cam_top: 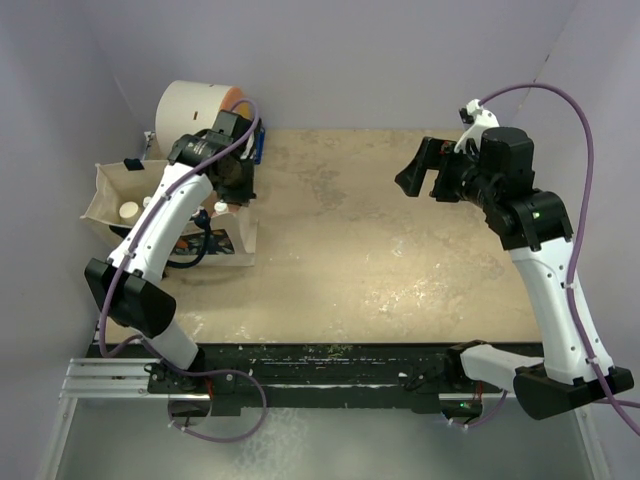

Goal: Take the personal care products out of the canvas bag

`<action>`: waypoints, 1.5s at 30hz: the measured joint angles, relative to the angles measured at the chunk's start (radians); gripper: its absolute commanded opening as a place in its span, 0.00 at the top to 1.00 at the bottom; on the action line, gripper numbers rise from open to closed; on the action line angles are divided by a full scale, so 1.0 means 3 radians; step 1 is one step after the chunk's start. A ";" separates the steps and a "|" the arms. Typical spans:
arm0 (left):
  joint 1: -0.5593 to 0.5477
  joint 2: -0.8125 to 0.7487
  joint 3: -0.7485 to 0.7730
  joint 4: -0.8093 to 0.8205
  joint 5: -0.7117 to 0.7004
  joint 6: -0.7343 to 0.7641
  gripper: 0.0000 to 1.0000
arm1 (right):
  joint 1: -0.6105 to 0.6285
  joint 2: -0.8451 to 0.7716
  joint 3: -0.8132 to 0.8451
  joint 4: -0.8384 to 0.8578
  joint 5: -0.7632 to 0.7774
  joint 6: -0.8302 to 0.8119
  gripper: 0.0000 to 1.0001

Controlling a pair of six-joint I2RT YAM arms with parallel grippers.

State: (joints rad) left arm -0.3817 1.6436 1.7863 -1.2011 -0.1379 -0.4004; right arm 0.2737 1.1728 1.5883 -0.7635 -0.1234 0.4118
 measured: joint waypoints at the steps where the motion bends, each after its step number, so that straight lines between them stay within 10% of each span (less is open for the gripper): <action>1: 0.0004 0.0000 -0.0006 0.0008 0.0052 0.0013 1.00 | 0.0000 -0.0004 -0.0006 0.0010 -0.0001 0.0003 0.00; 12: -0.0088 -0.0137 -0.0203 0.0163 0.0459 -0.0010 1.00 | 0.0000 -0.0057 -0.0116 0.0060 -0.0001 0.0017 0.00; 32: -0.1334 -0.0041 -0.0076 0.0587 0.0818 -0.0607 1.00 | 0.0000 -0.0131 -0.0226 0.0013 -0.0001 0.0070 0.00; 45: -0.1399 -0.0075 -0.0056 0.0994 0.0965 -0.0722 0.28 | 0.0000 -0.0120 -0.0271 0.0104 -0.0450 0.0024 0.00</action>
State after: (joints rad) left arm -0.8013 1.6211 1.7695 -0.9028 0.1516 -0.6170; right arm 0.2737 1.1370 1.5070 -0.7322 -0.2584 0.4191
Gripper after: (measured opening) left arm 0.615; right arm 0.997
